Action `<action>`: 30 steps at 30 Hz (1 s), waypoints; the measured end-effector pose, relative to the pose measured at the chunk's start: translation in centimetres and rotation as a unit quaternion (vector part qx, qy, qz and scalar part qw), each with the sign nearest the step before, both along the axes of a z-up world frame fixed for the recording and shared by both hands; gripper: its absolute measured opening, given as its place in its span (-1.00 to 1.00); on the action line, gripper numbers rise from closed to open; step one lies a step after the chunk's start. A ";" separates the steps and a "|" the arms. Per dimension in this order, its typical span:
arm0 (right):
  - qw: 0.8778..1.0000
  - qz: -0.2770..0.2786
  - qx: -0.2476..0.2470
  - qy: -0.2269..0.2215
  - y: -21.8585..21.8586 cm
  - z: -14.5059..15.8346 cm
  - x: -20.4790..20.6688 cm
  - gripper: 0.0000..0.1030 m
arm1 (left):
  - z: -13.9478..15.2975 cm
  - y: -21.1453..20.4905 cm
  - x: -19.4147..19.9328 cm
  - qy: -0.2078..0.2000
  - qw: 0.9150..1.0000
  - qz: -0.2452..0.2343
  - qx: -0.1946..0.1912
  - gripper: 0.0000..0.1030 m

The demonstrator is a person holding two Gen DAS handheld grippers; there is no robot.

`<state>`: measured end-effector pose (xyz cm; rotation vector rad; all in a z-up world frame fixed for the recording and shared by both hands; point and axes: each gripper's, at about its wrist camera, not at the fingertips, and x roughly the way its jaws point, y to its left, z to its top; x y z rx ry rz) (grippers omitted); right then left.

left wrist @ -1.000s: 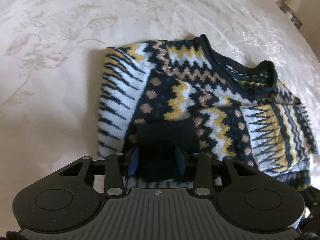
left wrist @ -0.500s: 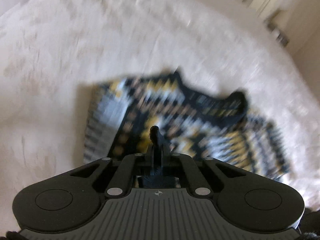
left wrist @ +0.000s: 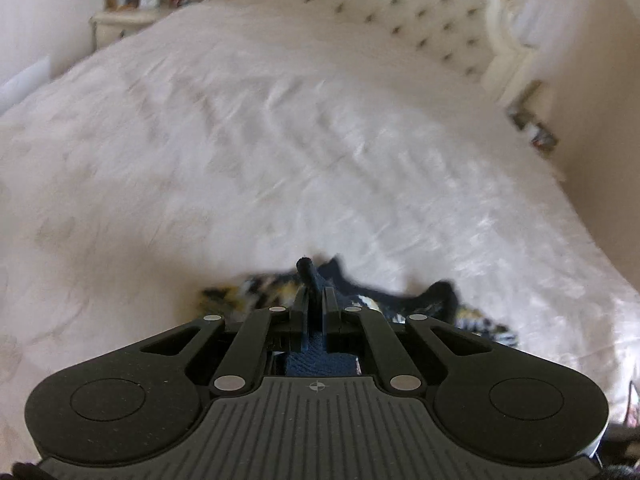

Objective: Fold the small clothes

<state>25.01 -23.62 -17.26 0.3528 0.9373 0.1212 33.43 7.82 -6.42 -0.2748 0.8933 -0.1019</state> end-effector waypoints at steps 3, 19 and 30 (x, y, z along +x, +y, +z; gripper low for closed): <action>1.000 -0.018 -0.008 -0.001 -1.1 0.0 1.7 0.53 | -2.4 0.5 0.1 0.037 0.999 0.005 0.014 -0.90; 0.996 -0.037 -0.067 0.047 -2.8 -3.5 9.4 0.52 | -9.8 2.9 0.7 0.132 0.985 0.029 0.106 -0.86; 0.996 -0.069 -0.008 0.049 -6.3 -5.3 12.2 0.53 | -6.8 2.2 0.2 0.083 0.993 0.011 0.086 -0.82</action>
